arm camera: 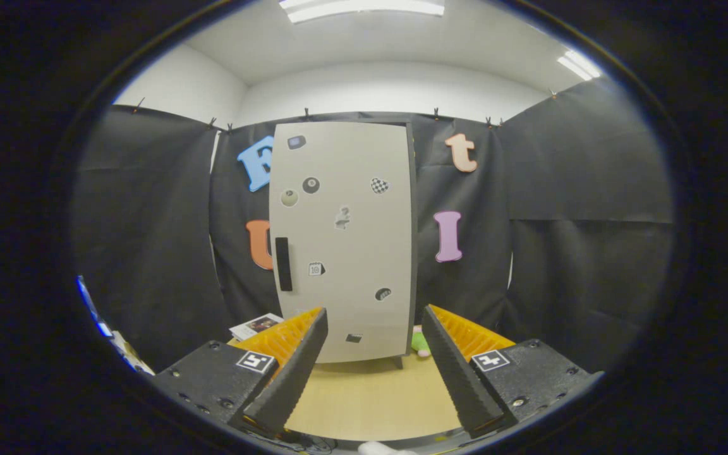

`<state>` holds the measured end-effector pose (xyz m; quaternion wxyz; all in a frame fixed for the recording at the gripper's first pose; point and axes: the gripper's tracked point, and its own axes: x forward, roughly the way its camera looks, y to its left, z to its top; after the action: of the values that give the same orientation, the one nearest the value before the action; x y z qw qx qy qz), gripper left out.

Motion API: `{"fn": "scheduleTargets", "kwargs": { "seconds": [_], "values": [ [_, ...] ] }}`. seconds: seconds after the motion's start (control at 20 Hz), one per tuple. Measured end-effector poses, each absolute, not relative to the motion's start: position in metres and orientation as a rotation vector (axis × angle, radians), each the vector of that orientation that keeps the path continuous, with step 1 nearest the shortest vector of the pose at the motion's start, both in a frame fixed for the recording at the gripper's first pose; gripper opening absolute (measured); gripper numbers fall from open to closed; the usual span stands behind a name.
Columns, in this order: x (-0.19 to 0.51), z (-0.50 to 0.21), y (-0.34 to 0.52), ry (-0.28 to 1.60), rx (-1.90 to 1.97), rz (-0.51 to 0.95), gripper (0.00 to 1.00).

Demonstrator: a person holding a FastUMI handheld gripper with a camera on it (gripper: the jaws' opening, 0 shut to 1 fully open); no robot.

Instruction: Open the shoe cabinet door, grab the shoes and put them into the shoe cabinet, then close the shoe cabinet door.

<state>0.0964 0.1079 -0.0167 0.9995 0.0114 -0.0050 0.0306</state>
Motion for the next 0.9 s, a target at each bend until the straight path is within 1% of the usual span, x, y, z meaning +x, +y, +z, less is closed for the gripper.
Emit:
{"fn": "scheduleTargets", "kwargs": {
  "seconds": [0.35,0.9],
  "values": [
    [0.0947,-0.0180,0.0974,-0.003,0.019,0.046,0.98],
    [0.0999,-0.0207,0.1028,0.005,0.012,0.071,0.98]
  ]
}}
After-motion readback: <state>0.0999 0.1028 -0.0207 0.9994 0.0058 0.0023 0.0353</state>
